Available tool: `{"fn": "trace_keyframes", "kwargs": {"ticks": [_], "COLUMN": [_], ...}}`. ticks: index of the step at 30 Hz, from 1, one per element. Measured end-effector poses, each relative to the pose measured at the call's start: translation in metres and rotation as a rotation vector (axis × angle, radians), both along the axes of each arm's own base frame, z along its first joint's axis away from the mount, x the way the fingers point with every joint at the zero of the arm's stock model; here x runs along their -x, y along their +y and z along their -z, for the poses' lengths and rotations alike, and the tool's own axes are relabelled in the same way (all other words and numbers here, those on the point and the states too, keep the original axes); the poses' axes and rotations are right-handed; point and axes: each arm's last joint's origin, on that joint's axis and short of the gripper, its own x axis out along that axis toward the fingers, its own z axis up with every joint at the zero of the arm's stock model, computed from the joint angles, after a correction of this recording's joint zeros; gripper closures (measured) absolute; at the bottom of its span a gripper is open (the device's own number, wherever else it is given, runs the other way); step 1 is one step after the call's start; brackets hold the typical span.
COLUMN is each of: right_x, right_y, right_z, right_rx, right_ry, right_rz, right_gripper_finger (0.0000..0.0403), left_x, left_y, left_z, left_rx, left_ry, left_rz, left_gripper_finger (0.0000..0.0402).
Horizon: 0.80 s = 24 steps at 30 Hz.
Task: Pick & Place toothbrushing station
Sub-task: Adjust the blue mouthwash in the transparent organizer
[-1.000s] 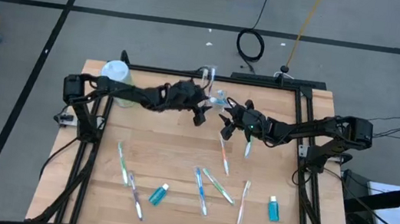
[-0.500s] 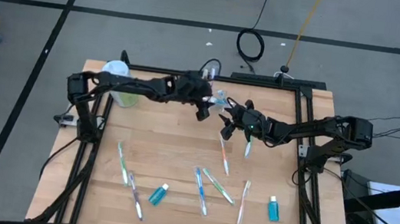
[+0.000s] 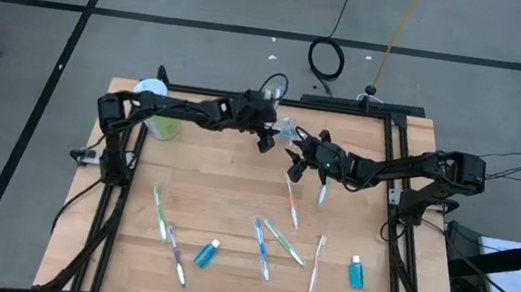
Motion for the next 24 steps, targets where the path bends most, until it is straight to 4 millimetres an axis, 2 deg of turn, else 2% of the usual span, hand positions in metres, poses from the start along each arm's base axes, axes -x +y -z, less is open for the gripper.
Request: {"fn": "trace_keyframes", "kwargs": {"ticks": [9, 24], "right_x": [0.0, 0.0], "right_y": [0.0, 0.0], "right_z": [0.0, 0.0], "right_rx": [-0.005, -0.005], "right_ry": [-0.002, -0.001], "right_rz": [0.002, 0.002], "right_gripper_finger": [0.0248, 0.0248], "left_x": [-0.007, -0.006], "left_y": [0.001, 0.003], "left_z": [0.022, 0.024], "left_rx": [-0.016, -0.031], "left_ry": [0.036, 0.052], "left_rz": [0.021, 0.023], "left_gripper_finger": [0.0206, 0.0206]}}
